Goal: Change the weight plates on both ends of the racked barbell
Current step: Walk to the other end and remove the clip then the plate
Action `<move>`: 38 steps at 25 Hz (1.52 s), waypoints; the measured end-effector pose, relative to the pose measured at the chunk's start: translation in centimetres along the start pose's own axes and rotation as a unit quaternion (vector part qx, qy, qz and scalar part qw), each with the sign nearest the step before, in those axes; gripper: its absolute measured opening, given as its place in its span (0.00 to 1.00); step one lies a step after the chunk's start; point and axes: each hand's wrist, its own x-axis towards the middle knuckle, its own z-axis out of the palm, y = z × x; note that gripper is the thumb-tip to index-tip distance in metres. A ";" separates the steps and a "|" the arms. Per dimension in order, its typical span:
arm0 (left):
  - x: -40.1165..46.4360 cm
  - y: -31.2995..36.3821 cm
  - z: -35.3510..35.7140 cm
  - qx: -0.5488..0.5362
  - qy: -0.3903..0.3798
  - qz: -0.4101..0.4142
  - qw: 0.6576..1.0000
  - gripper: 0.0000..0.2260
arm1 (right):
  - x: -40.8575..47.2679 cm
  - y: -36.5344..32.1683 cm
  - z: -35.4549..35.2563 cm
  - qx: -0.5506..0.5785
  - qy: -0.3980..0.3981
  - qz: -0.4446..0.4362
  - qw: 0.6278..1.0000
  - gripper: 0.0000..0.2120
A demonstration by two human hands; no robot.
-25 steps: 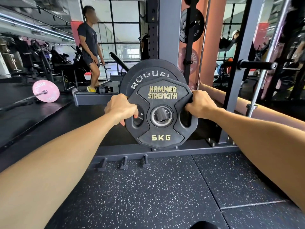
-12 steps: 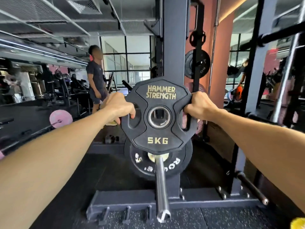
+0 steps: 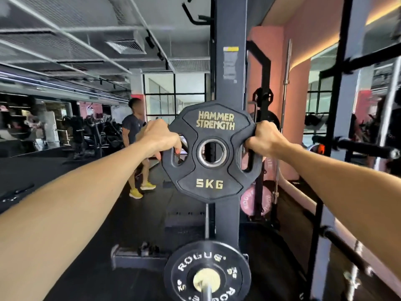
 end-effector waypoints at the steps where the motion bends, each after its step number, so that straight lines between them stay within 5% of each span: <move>1: 1.0 1.7 -1.5 0.003 0.004 0.003 1.000 0.15 | 1.5 -0.6 -1.7 0.001 -0.002 0.003 1.000 0.07; 7: 4.2 6.8 -5.7 0.027 0.035 -0.008 0.999 0.17 | 7.3 -2.0 -7.0 0.007 -0.012 -0.011 1.000 0.07; 18: 2.7 14.1 -2.6 -0.032 -0.004 0.048 0.998 0.12 | 5.8 3.9 -13.5 -0.026 0.008 0.008 1.000 0.11; 31: -2.9 40.4 17.8 -0.024 -0.007 0.070 0.997 0.21 | 2.1 31.7 -32.7 -0.084 0.011 0.023 0.996 0.12; 38: -4.8 53.1 24.1 -0.030 -0.020 0.083 0.996 0.16 | 1.6 42.1 -42.4 -0.060 0.002 0.038 0.997 0.06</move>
